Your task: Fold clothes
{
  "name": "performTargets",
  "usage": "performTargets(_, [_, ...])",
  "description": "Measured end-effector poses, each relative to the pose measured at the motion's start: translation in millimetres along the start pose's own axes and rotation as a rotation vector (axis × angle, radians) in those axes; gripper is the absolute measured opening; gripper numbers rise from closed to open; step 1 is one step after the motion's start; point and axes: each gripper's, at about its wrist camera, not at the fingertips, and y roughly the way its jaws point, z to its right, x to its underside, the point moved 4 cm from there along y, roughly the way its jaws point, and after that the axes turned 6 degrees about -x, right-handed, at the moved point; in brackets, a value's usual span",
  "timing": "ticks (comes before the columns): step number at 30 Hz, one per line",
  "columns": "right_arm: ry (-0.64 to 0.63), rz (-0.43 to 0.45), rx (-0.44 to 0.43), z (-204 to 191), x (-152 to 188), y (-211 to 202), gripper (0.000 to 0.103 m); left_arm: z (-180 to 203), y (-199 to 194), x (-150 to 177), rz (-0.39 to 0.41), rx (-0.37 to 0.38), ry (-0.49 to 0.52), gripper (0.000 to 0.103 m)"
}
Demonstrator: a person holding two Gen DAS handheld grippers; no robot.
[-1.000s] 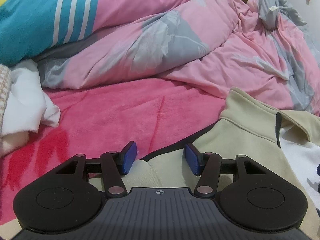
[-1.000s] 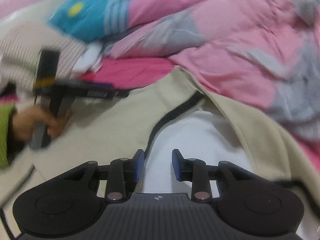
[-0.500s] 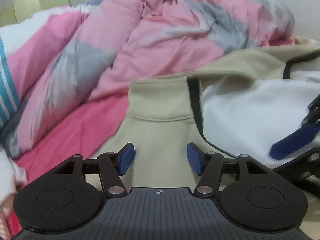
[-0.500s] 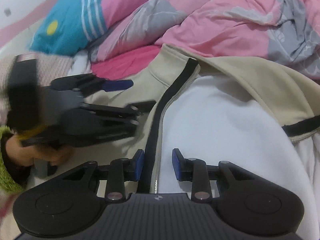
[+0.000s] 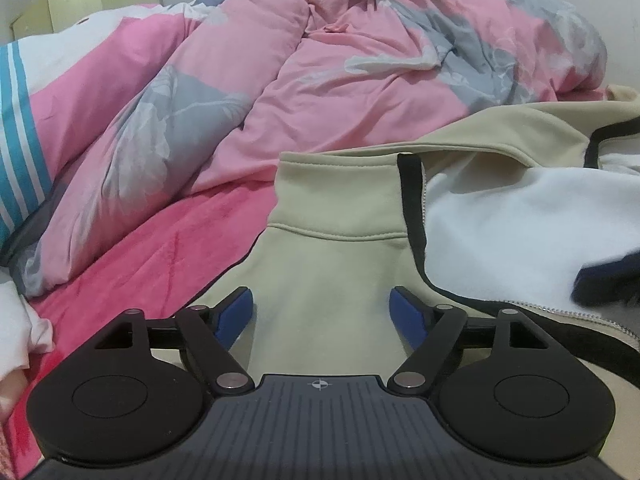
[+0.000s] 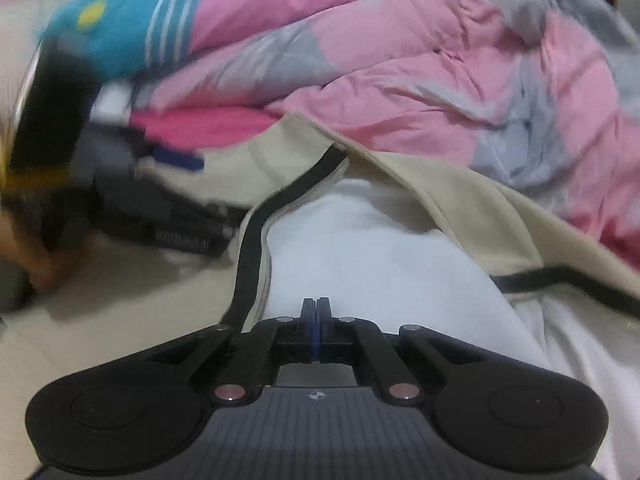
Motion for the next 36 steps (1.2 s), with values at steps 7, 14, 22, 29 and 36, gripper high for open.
performTargets(7, [0.335, -0.002, -0.24, 37.1, -14.1, 9.8, 0.024, -6.6, 2.2, 1.8, -0.01, 0.032, -0.048, 0.079])
performTargets(14, [0.383, -0.121, -0.317, 31.0, -22.4, 37.8, 0.039, -17.3, 6.4, 4.6, -0.029, 0.092, -0.127, 0.079])
performTargets(22, [0.115, -0.051, -0.179, -6.3, -14.5, 26.8, 0.01, -18.2, 6.2, 5.2, -0.025, 0.101, -0.138, 0.079])
performTargets(29, [-0.028, 0.029, -0.066, -21.3, -4.5, 18.5, 0.01, -22.7, -2.0, -5.3, 0.016, 0.125, -0.142, 0.077])
performTargets(36, [-0.058, 0.04, -0.043, -25.7, -1.5, 17.2, 0.01, 9.5, 12.7, -15.2, 0.042, 0.082, 0.088, 0.08])
